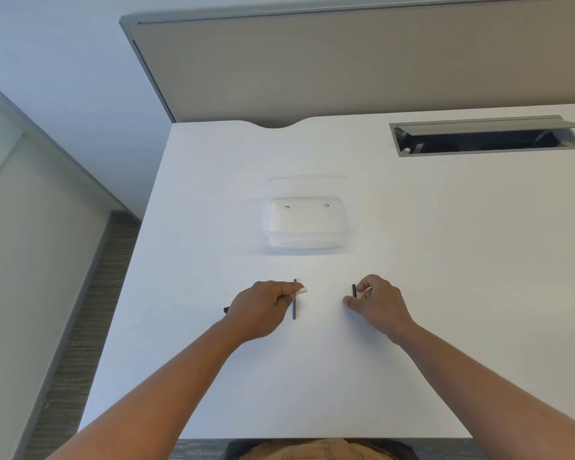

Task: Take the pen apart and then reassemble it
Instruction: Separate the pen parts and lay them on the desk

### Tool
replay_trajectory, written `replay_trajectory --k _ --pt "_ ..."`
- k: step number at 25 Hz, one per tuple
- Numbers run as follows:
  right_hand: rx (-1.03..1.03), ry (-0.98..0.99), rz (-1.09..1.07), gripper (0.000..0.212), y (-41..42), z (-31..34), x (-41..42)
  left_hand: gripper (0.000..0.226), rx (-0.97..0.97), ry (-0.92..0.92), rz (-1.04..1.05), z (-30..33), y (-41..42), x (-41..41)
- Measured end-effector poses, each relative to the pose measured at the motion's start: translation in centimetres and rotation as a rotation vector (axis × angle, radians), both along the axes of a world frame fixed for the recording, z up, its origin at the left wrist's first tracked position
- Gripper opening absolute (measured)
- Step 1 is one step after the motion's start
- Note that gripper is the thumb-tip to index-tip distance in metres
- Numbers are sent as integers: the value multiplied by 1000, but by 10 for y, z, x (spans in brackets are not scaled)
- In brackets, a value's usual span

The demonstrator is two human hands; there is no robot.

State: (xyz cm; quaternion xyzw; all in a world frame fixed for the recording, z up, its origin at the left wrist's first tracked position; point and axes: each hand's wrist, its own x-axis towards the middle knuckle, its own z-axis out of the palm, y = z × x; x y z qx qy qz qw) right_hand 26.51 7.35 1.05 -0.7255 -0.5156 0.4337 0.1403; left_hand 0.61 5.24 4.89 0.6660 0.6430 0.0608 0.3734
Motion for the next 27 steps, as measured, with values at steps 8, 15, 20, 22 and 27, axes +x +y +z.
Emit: replay_trajectory --k 8,15,20,22,27 --pt "322 -27 178 42 -11 10 -13 40 -197 -209 68 10 10 8" --pt "552 56 502 39 -20 24 -46 51 -388 -414 198 17 11 18" --pt "596 23 549 42 -24 22 -54 33 -489 -541 290 24 4 24" --pt "587 57 546 43 -24 18 -55 28 -490 -578 305 25 2 28" --pt "606 68 498 40 -27 10 -51 26 -488 -620 274 26 0 32"
